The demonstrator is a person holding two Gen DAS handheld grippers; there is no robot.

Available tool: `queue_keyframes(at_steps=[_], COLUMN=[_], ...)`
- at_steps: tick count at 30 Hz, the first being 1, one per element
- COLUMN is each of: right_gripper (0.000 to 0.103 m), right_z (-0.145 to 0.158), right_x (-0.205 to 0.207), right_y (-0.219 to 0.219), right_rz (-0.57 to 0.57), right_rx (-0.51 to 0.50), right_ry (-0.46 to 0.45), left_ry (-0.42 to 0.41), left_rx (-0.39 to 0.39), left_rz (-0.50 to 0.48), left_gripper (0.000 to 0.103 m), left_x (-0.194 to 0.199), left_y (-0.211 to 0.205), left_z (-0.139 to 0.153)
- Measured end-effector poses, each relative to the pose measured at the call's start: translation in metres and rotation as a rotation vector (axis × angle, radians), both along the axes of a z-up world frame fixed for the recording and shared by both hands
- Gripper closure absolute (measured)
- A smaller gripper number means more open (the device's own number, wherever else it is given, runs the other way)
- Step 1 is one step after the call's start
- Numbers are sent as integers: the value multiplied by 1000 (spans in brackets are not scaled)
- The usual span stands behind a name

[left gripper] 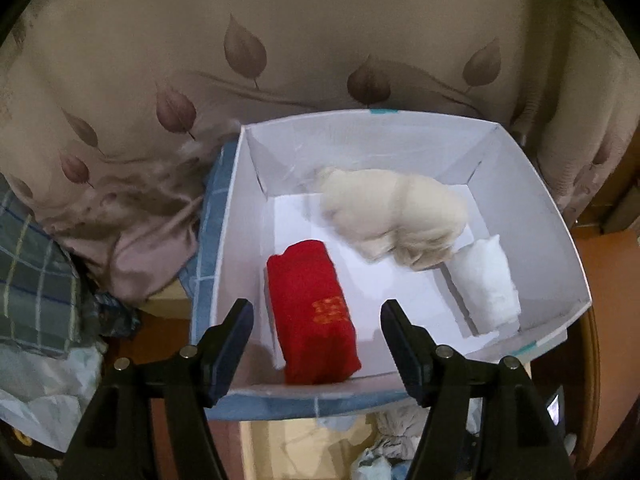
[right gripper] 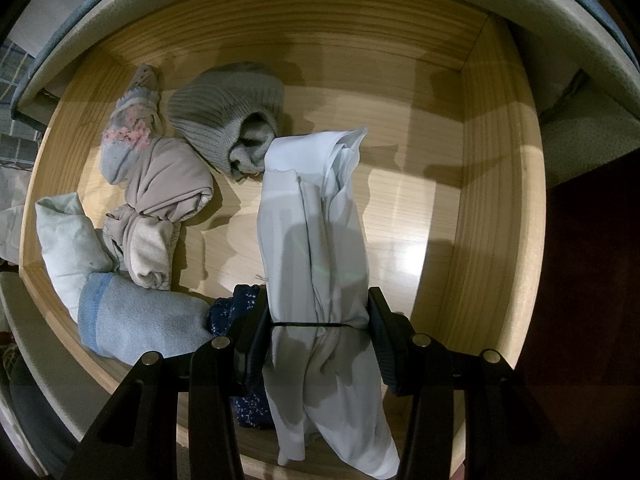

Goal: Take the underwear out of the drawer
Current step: 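Lower the cream bundle into the box and open the left gripper, then withdraw the empty left gripper from the box back over the drawer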

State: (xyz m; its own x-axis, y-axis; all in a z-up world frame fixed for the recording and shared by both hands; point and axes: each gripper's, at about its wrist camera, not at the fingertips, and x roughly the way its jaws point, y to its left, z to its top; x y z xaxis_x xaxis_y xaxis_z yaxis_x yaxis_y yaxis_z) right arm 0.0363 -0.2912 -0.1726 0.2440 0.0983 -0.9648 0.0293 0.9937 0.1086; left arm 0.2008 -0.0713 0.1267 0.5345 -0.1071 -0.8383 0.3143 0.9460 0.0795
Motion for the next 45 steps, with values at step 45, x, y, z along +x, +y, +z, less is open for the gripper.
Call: queue_keyframes(at_steps=[45], right_gripper=[63], right_z=[22], right_x=[-13], right_y=[19], right_rz=[9], right_rx=[-103], right_ry=[-122], left_ry=[125], left_rx=[-73], left_rz=[294], left_gripper=[35], left_x=[-162], left_y=[97], left_z=[-167])
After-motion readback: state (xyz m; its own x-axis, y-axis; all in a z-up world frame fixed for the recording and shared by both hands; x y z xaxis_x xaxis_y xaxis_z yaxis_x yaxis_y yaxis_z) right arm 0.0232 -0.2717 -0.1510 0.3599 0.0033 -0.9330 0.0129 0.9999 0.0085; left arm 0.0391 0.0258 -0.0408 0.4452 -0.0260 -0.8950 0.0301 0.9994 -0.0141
